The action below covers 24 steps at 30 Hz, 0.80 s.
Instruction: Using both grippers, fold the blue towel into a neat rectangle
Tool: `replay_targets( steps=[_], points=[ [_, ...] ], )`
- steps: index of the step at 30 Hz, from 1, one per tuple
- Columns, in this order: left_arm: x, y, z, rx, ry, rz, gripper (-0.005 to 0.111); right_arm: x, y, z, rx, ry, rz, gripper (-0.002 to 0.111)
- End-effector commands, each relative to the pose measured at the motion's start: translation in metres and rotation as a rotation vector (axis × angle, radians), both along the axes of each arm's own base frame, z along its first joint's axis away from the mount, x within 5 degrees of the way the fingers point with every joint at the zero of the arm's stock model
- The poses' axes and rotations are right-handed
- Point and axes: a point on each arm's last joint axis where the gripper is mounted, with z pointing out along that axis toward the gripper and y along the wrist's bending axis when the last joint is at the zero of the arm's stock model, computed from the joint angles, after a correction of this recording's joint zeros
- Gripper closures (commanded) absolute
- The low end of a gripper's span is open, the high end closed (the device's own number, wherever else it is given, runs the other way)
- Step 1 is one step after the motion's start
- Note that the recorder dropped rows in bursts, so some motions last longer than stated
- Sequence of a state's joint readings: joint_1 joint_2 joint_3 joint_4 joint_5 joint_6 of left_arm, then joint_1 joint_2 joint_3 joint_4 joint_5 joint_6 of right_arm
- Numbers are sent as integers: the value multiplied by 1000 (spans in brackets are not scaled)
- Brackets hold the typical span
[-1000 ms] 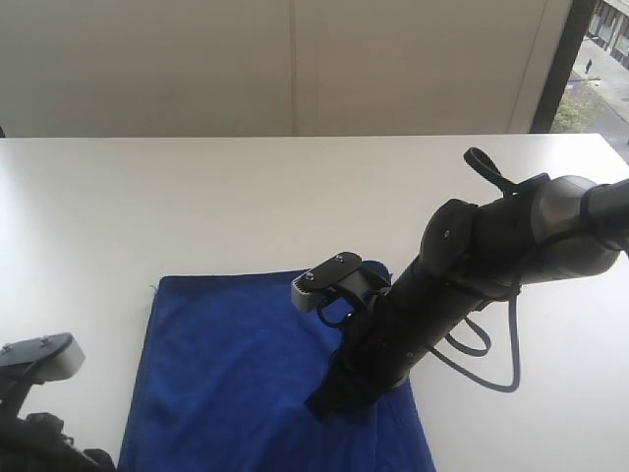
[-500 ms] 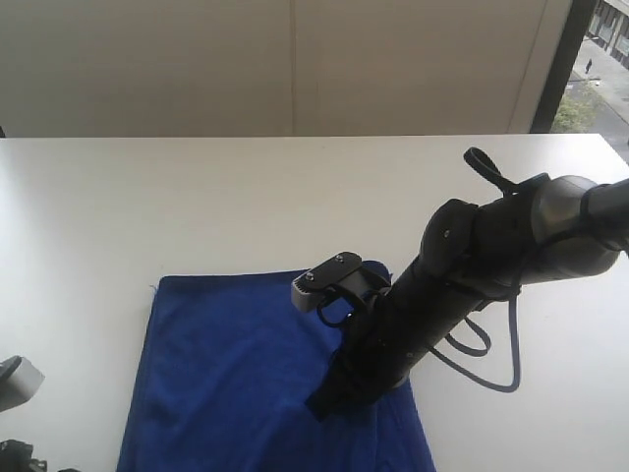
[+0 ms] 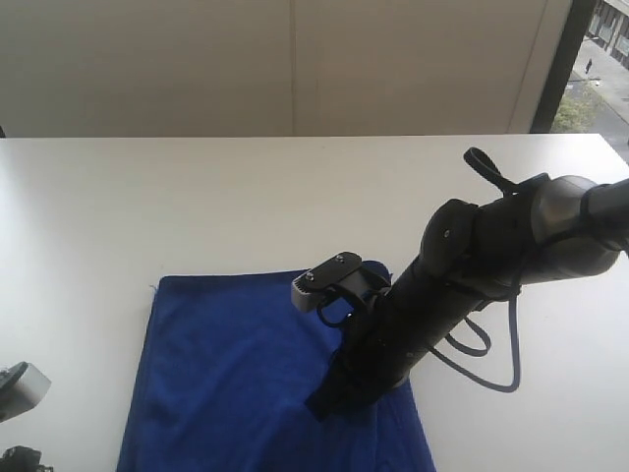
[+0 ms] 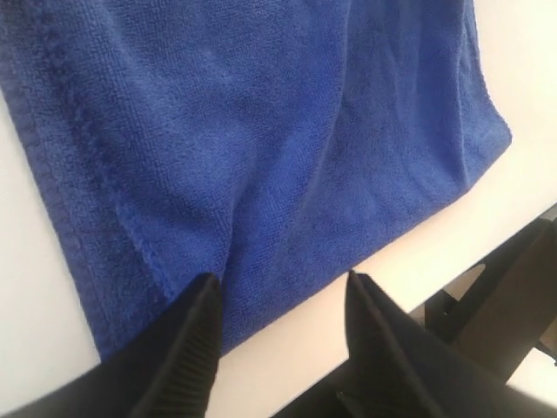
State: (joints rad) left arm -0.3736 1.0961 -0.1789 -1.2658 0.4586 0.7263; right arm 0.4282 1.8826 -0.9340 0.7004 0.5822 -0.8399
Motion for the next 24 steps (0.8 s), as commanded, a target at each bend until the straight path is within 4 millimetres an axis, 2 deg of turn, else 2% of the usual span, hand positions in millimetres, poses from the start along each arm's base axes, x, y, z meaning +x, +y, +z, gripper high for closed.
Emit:
replay_targets(
  steps=[1,6,11,24],
  points=[
    [-1,1,-2,8,-1,1,49,-4,-3,-18,-41,36,26,102],
    [-2,4,-6,44,-6,-11,49,-4,-3,-18,-41,36,26,102],
    [-9,9,-18,83,36,18,49,-3,-3,-18,-41,32,24,102],
    [-3,6,-15,33,-11,50,49,-3,-3,-18,-41,32,24,102]
  ],
)
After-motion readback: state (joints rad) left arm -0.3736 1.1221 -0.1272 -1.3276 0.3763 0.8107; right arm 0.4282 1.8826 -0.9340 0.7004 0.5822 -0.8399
